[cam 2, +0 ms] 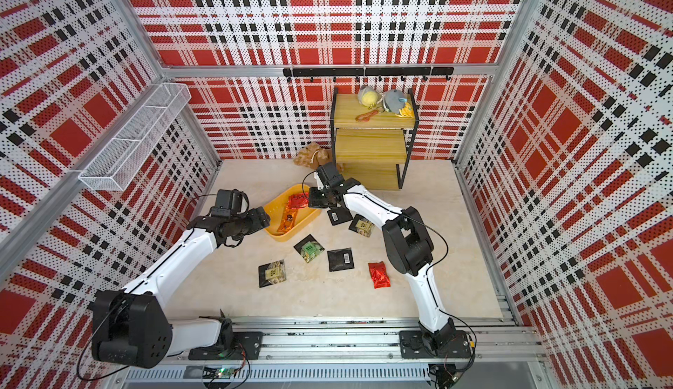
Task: Put the tea bags into the storage box
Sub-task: Place the tea bag in the storage box, then pick up the tea bag from the center of the board.
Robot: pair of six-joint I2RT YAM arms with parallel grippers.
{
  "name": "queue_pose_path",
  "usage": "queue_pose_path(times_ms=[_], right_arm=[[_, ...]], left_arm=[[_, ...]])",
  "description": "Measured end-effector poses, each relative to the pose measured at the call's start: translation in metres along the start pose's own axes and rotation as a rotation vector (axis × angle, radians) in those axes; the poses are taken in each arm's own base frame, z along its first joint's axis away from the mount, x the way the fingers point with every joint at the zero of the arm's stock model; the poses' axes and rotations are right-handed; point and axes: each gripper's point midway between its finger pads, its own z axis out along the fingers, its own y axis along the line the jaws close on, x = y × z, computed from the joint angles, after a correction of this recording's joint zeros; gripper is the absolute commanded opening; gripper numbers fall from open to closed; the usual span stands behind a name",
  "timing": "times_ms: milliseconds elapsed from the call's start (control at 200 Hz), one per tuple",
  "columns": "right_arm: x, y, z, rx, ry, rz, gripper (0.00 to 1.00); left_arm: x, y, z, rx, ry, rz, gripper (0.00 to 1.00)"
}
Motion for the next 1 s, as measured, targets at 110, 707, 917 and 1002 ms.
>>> queue_pose_path(times_ms=[110,707,917,1002], right_arm=[[0.000,0.000,0.008,0.000,0.013,0.001,0.09],[0.004,-0.008,0.008,0.056,0.033,0.007,0.60],[0.002,-0.002,-0.054,0.105,-0.038,-0.010,0.69],[0.002,-0.006,-0.089,0.140,-0.089,-0.008,0.70]], left_arm=[[0.009,0.002,-0.007,0.019,-0.009,-0.035,0.82],[0.070,0.014,-0.009,0.040,-0.002,-0.174,0.79],[0.096,0.027,-0.003,0.028,0.037,-0.210,0.78],[0.099,0.018,-0.006,0.059,0.040,-0.199,0.78]])
